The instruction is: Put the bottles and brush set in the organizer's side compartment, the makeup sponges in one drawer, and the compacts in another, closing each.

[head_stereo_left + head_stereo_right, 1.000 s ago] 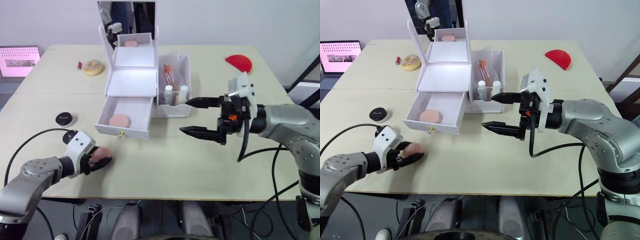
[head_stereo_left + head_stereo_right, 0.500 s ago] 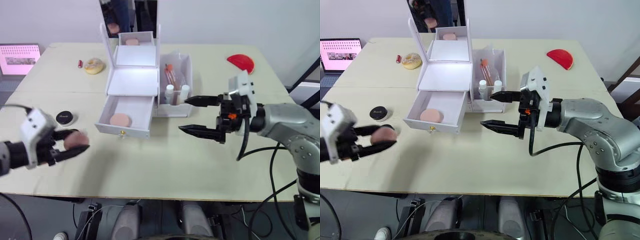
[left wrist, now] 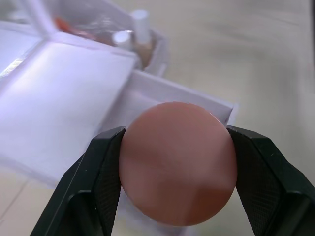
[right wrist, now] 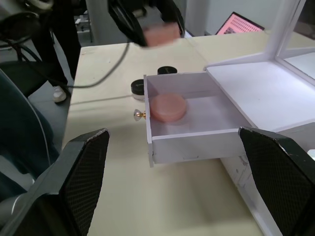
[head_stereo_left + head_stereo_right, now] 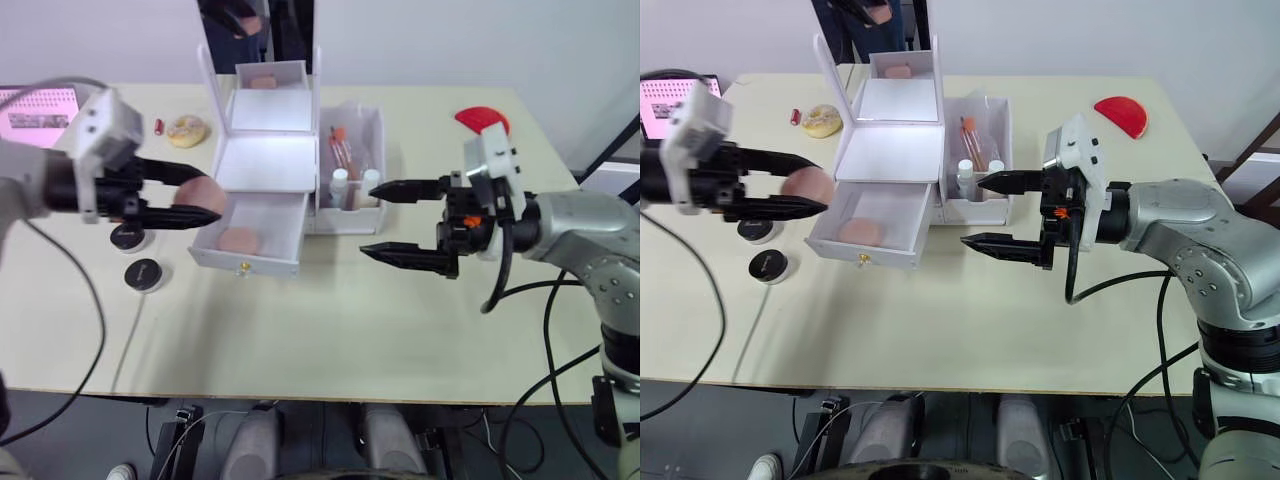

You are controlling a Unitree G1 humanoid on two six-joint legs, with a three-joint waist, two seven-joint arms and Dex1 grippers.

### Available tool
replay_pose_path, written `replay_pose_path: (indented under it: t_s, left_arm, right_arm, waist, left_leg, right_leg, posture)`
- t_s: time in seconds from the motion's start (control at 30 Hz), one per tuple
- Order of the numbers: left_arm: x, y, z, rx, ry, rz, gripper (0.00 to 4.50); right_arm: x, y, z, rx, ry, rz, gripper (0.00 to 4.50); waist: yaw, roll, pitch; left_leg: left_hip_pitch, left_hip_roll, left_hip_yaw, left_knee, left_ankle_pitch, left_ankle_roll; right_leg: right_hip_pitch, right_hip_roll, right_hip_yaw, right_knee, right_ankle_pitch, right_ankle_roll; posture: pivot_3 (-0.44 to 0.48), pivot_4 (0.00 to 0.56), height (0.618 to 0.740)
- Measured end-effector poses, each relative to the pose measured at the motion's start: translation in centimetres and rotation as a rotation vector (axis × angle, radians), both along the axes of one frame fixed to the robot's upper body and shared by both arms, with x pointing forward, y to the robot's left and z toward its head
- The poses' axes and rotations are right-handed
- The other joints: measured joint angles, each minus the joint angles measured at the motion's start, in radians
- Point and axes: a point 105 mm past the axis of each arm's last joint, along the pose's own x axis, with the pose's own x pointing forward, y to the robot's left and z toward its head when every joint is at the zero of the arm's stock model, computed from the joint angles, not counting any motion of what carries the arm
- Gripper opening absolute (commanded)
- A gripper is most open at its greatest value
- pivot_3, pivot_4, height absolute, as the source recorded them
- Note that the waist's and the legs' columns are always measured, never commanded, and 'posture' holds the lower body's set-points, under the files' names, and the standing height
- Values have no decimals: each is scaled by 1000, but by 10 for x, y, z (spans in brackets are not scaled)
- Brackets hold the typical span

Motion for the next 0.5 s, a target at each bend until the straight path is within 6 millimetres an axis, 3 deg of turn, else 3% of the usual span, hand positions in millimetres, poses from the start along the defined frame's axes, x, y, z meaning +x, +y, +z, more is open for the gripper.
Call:
replay_pose_path:
  t_s: [0.3, 0.5]
  left_arm:
    - [24, -41, -24, 84, 52, -222, 2666]
    - [24, -50, -37, 137, 71, -300, 2666]
  right_arm:
    - [-3, 3, -3, -13, -14, -42, 4500]
    - [-5, 4, -6, -8, -6, -63, 4500]
  waist:
    - [2, 0, 0]
    - [-1, 0, 0]
  left_leg:
    - [-1, 0, 0, 0, 0, 0]
    - [-1, 0, -1, 0, 0, 0]
  right_leg:
    - [-1, 0, 0, 0, 1, 4]
    - [-1, 0, 0, 1, 1, 4]
  posture:
    - [0, 150, 739]
    - [0, 150, 739]
